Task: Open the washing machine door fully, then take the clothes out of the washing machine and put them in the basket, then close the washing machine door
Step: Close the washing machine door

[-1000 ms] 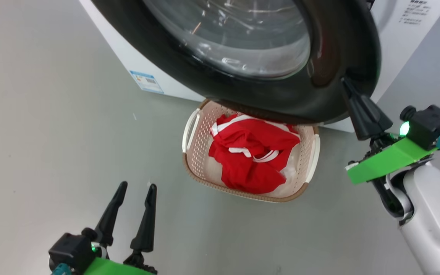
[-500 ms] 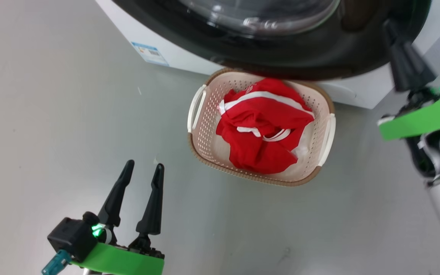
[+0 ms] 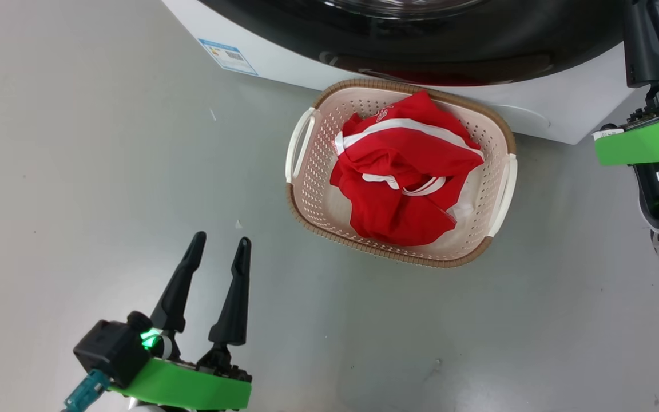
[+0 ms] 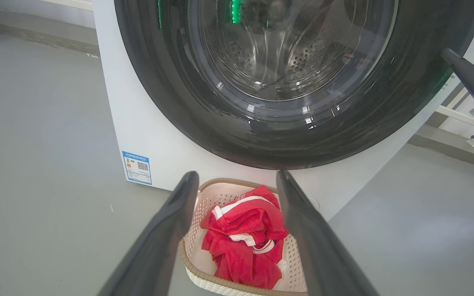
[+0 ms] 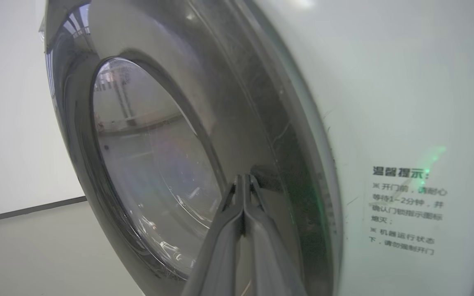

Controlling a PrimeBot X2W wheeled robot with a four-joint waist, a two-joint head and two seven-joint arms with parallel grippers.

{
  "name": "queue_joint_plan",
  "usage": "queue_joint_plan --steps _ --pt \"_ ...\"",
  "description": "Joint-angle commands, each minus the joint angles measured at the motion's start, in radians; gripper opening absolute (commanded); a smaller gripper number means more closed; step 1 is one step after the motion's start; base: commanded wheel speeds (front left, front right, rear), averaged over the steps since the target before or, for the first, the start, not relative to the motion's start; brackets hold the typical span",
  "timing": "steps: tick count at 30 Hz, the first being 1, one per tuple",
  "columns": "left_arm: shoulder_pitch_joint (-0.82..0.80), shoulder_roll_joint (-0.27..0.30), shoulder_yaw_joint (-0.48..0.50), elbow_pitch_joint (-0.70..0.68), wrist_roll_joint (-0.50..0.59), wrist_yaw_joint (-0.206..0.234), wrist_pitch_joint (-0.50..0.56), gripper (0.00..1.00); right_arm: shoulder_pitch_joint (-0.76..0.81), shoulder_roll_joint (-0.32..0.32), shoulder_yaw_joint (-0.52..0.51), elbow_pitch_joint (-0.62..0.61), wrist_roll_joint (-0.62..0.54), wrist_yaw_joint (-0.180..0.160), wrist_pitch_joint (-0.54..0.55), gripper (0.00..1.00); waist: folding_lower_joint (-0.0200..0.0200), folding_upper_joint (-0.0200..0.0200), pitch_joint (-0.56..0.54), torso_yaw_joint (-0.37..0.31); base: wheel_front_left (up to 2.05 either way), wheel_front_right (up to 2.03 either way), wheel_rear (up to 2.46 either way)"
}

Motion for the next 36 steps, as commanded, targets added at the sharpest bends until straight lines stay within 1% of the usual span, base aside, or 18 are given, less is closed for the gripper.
queue_joint_plan --steps 1,6,7,8,10,12,19,25,36 --pt "-0.016 0.012 0.035 -0.023 -0.005 0.006 -0.009 1.0 -0.032 -0.006 -0.007 -0.02 -0.002 -0.01 -0.005 0.0 0.0 0.0 -0.004 -0.003 0.0 0.0 0.0" --pt "-0.01 0.012 0.039 -0.012 0.002 0.004 -0.009 1.0 0.009 -0.002 0.031 -0.012 -0.002 -0.01 -0.005 0.0 0.0 0.0 -0.029 -0.014 0.0 0.0 0.0" --pt "-0.007 0.012 0.038 -0.005 0.005 0.002 -0.009 1.0 0.025 -0.001 0.041 -0.008 -0.002 -0.01 -0.005 0.04 0.0 0.0 -0.037 -0.018 0.0 0.0 0.0" --pt "-0.005 0.012 0.038 0.003 0.009 0.0 -0.009 1.0 0.041 -0.001 0.054 -0.004 0.0 -0.01 -0.005 0.15 0.0 0.0 -0.045 -0.022 0.0 0.0 0.0" --pt "-0.001 0.012 0.043 0.018 0.017 -0.004 -0.009 1.0 0.078 0.002 0.069 0.003 0.001 -0.01 -0.005 0.42 0.0 0.0 -0.063 -0.031 0.0 0.0 0.0" --pt "0.005 0.012 0.052 0.033 0.027 -0.008 -0.009 1.0 0.12 0.006 0.08 0.009 0.002 -0.01 -0.005 0.99 0.0 0.0 -0.085 -0.042 0.0 0.0 0.0" --pt "0.03 0.012 0.103 0.072 0.071 -0.02 -0.009 1.0 0.28 0.02 0.087 0.02 0.002 -0.01 -0.005 1.0 0.0 0.0 -0.163 -0.089 0.0 0.0 0.0" --pt "0.061 0.012 0.145 0.098 0.099 -0.025 -0.009 1.0 0.396 0.036 0.067 0.016 0.001 -0.01 -0.005 1.0 0.0 0.0 -0.228 -0.144 0.0 0.0 0.0" --pt "0.106 0.012 0.191 0.128 0.144 -0.026 -0.009 1.0 0.524 0.065 0.032 0.007 -0.002 -0.01 -0.005 1.0 0.0 0.0 -0.31 -0.251 0.0 0.0 0.0"
